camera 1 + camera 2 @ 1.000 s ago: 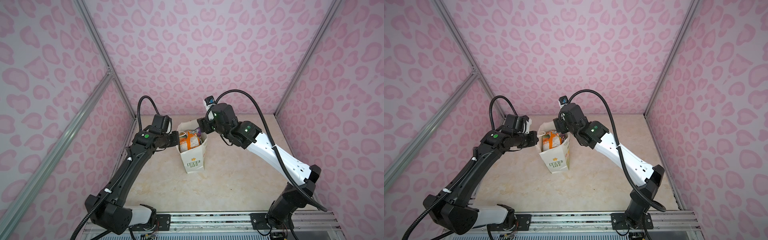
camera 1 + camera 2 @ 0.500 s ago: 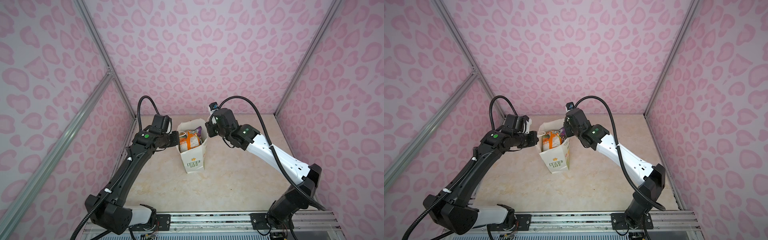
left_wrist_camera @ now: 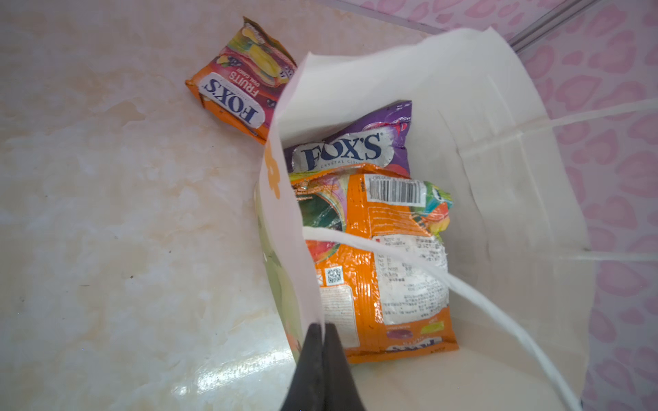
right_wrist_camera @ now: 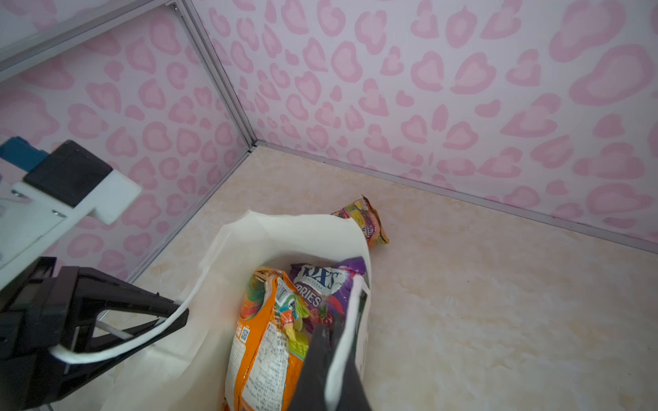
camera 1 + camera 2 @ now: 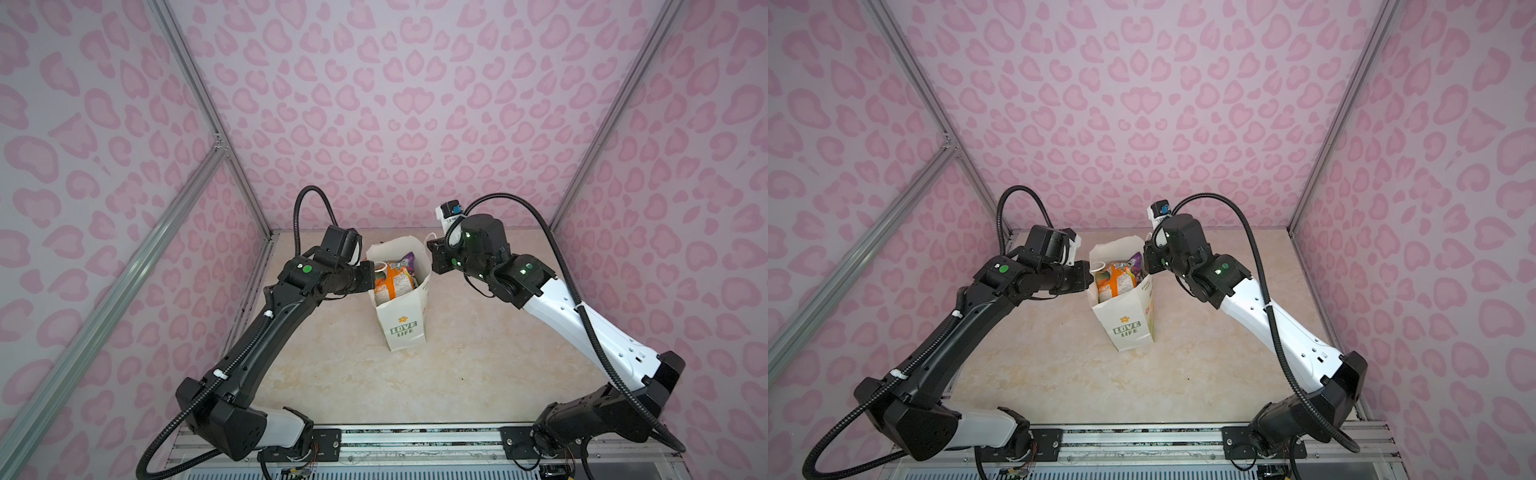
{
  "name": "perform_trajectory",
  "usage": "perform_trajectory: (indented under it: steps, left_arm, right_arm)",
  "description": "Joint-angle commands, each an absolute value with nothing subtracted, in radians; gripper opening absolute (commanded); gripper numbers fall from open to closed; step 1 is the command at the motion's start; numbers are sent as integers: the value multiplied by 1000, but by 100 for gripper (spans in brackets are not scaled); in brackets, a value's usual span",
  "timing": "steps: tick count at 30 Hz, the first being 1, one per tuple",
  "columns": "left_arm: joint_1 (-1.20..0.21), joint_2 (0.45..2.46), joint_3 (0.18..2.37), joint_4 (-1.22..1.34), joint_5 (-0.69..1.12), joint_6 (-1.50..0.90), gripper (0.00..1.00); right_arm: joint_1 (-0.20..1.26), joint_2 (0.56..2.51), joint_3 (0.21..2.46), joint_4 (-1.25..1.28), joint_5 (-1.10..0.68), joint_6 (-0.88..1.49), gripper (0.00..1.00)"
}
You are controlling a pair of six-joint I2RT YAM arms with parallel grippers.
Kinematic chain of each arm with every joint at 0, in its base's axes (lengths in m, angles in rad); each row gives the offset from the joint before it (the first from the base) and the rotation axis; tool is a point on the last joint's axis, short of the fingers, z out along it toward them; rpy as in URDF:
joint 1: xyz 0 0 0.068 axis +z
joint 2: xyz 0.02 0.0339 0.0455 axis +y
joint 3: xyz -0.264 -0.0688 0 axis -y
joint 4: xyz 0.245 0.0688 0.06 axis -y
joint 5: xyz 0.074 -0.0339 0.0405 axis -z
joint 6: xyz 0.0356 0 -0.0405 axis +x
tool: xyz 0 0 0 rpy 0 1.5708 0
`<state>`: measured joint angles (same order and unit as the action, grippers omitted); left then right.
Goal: Place the snacks into the paper bag
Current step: Move the paper bag to the center of the table.
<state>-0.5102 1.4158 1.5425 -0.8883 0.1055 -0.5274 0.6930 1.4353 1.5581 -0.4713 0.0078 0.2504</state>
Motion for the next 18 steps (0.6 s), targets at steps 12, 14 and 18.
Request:
perform_trajectory:
  steps: [12, 14, 18]
  left_arm:
    - [-647, 1659, 1742, -796, 74, -604, 3]
    - [-650, 1680, 1761, -801, 80, -609, 3]
    - [-655, 1680, 1752, -799, 72, -619, 3]
  right_arm:
    - [589, 1115, 1175, -283, 61, 316, 0]
    - [580, 1099, 1159, -280, 60, 319, 0]
    - [578, 1083, 1124, -281, 43, 318, 0]
